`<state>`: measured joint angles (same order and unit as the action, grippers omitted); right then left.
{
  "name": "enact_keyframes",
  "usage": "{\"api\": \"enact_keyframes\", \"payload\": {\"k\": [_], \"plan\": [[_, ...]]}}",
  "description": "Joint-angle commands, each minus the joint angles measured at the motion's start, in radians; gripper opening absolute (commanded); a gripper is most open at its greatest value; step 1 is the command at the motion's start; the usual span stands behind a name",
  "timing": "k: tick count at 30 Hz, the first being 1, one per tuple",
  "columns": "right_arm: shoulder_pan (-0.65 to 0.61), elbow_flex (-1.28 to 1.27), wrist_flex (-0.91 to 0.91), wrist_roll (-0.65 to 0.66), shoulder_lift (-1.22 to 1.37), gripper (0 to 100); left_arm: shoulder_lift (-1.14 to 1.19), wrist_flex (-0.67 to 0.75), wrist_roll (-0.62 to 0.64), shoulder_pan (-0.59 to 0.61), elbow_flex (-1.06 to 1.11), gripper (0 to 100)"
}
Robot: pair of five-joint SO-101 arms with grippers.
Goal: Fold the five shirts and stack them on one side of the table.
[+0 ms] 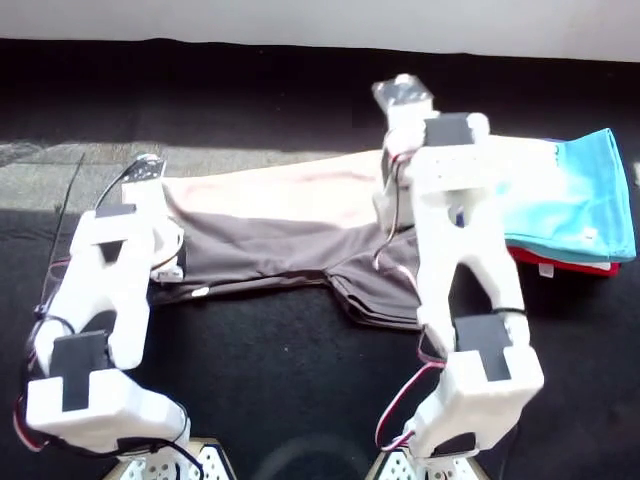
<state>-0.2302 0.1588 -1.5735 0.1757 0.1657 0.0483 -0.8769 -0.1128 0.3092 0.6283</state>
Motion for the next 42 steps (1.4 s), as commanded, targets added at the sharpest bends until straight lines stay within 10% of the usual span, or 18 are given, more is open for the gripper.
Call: {"api": "enact_keyframes", "payload": {"k": [1, 12, 20, 30, 42], "plan": [[-0.061, -0.266, 0.153, 0.002, -0.114, 0.6, 0.001, 0.058, -0.028, 0.036, 0.024, 1], [-0.162, -0.734, 0.561, 0.002, -0.168, 0.6, 0.018, 0.063, -0.023, 0.033, 0.027, 1], [-0.295, -0.75, 0.499, 0.002, -0.174, 0.6, 0.019, 0.063, -0.023, 0.028, 0.027, 1], [-0.166, -0.75, 0.444, 0.015, -0.295, 0.6, 0.019, 0.063, 0.028, 0.031, 0.028, 1], [-0.041, -0.937, 0.242, 0.637, -0.748, 9.4, 0.019, 0.078, 0.034, 0.033, 0.039, 1]]}}
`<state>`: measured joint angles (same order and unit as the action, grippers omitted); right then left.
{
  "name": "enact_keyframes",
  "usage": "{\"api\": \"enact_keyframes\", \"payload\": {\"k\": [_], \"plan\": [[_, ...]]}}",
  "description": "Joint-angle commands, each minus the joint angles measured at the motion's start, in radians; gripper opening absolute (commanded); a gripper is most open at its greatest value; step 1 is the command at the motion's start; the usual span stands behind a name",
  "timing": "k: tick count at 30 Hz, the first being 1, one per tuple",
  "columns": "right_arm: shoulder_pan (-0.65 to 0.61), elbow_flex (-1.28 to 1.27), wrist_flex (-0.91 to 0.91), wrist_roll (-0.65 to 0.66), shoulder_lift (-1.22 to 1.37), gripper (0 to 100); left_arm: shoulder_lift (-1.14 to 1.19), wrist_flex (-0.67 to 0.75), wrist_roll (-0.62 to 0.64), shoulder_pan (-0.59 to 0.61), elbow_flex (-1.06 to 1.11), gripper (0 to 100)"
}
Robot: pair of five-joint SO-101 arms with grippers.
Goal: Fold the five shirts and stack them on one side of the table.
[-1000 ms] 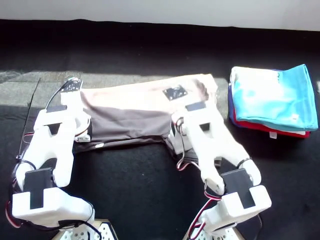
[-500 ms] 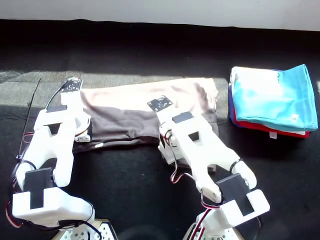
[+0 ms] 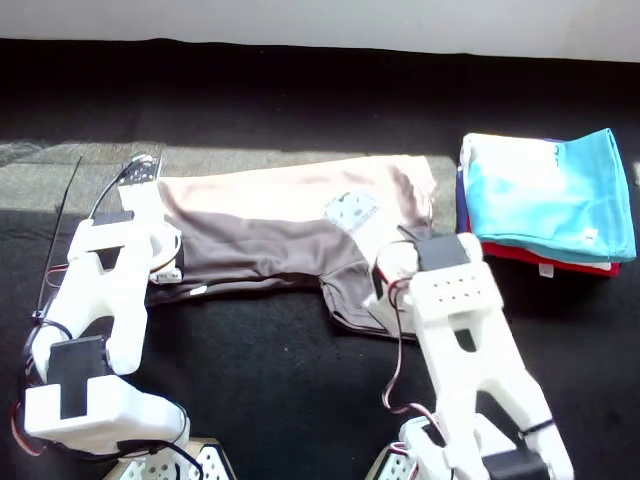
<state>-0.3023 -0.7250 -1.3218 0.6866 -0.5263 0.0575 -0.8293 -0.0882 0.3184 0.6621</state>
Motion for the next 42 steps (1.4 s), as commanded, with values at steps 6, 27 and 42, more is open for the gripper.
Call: {"api": "enact_keyframes", "payload": {"k": [6, 27, 42], "plan": [[0.035, -0.219, 0.134, 0.285, -0.033, 25.9, 0.01, 0.031, 0.009, 0.024, 0.002, 1], [0.067, -0.142, 0.47, 0.341, 0.466, 0.1, 0.01, 0.031, 0.009, 0.025, 0.004, 1], [0.252, 0.305, 0.277, 0.339, 0.472, 0.7, 0.01, 0.043, 0.008, 0.025, 0.004, 1]]}}
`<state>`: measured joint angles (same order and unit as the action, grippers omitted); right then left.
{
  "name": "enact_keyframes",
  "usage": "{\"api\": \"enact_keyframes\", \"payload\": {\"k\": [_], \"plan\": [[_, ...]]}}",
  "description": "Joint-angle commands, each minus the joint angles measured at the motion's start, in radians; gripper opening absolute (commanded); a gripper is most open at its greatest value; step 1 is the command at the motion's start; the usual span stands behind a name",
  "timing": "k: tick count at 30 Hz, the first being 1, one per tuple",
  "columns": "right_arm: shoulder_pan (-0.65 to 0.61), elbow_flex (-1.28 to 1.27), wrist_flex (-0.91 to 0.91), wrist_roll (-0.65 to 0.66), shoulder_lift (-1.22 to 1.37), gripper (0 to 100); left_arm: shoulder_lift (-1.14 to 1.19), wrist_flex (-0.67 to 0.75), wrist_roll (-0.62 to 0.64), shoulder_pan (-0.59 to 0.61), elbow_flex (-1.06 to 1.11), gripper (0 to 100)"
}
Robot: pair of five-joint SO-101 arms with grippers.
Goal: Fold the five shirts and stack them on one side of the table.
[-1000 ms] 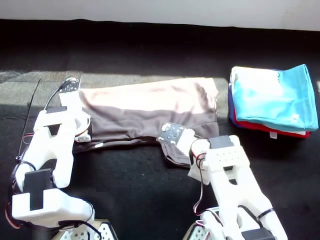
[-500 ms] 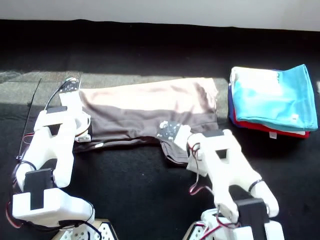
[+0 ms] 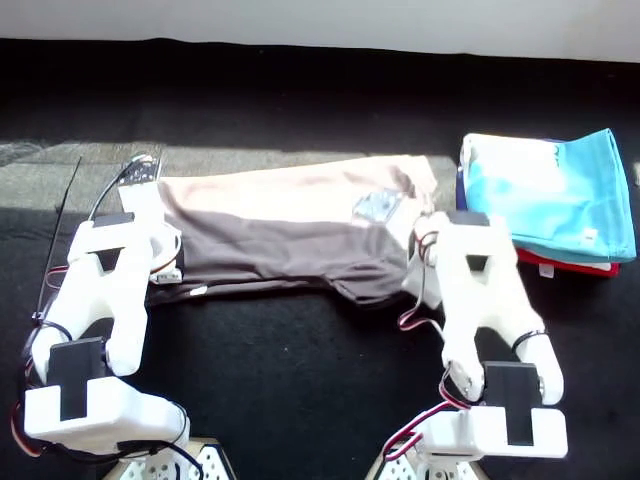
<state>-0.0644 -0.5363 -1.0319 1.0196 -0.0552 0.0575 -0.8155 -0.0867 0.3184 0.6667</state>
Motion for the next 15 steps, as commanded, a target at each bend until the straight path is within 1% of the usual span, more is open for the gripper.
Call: {"api": "enact_keyframes", "payload": {"k": [1, 3, 5, 8, 11, 13, 15], "plan": [[0.012, 0.143, -0.01, 0.005, 0.001, 0.7, 0.01, 0.029, 0.006, 0.025, -0.001, 1], [-0.015, 0.182, 0.013, -0.015, 0.002, 0.7, 0.01, 0.029, 0.006, 0.025, -0.001, 1], [-0.033, 0.194, 0.084, -0.094, 0.002, 0.7, 0.01, 0.029, 0.006, 0.025, 0.001, 1], [-0.064, 0.189, 0.254, -0.212, 0.012, 0.7, 0.01, 0.029, 0.006, 0.025, 0.001, 1], [-0.082, 0.199, 0.404, -0.315, 0.091, 0.7, 0.01, 0.029, 0.006, 0.025, 0.001, 1], [-0.091, 0.209, 0.503, -0.345, 0.18, 0.7, 0.01, 0.029, 0.006, 0.025, 0.001, 1], [-0.097, 0.237, 0.559, -0.344, 0.272, 0.9, 0.01, 0.029, 0.006, 0.025, 0.001, 1]]}}
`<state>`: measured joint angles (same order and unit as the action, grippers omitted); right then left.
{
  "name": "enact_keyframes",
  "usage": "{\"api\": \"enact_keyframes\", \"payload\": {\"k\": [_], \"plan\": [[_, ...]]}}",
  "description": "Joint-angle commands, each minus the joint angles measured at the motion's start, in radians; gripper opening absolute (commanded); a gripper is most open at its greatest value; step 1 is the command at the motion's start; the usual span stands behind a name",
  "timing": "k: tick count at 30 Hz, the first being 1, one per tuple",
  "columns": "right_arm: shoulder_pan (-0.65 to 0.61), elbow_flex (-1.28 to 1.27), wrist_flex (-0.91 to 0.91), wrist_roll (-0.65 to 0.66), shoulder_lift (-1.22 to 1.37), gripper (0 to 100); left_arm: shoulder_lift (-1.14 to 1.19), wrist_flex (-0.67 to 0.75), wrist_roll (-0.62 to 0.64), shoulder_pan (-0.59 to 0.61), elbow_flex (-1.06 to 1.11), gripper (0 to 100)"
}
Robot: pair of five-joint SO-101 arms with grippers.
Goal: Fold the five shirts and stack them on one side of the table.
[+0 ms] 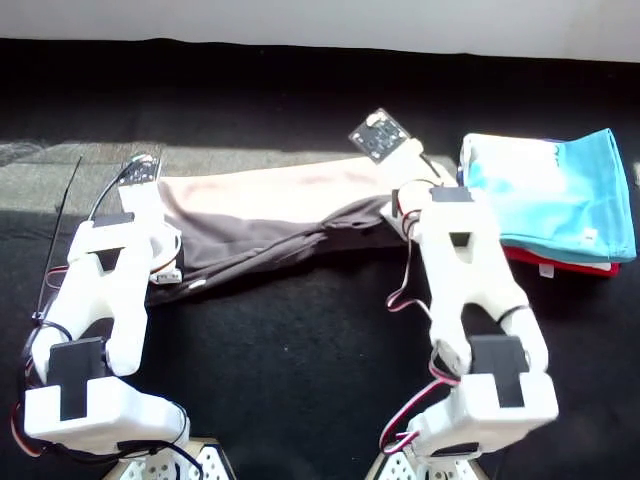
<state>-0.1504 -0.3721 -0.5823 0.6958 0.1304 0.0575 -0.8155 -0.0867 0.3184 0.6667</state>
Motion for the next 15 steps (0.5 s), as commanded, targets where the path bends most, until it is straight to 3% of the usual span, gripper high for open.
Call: {"api": "enact_keyframes", "payload": {"k": [1, 4, 7, 10, 15], "plan": [[-0.012, 0.096, 0.117, -0.021, 0.128, 1.2, 0.01, 0.029, 0.006, 0.025, 0.001, 1], [-0.01, 0.194, 0.099, -0.025, 0.226, 2.3, 0.01, 0.029, 0.006, 0.025, 0.001, 1], [-0.002, 0.283, 0.021, -0.049, 0.271, 11.4, 0.01, 0.029, 0.006, 0.025, 0.001, 1], [0.001, 0.354, -0.01, -0.19, 0.277, 20.0, 0.01, 0.029, 0.006, 0.025, 0.001, 1], [0.012, 0.426, -0.015, -0.456, 0.275, 21.4, 0.01, 0.029, 0.006, 0.025, 0.001, 1]]}}
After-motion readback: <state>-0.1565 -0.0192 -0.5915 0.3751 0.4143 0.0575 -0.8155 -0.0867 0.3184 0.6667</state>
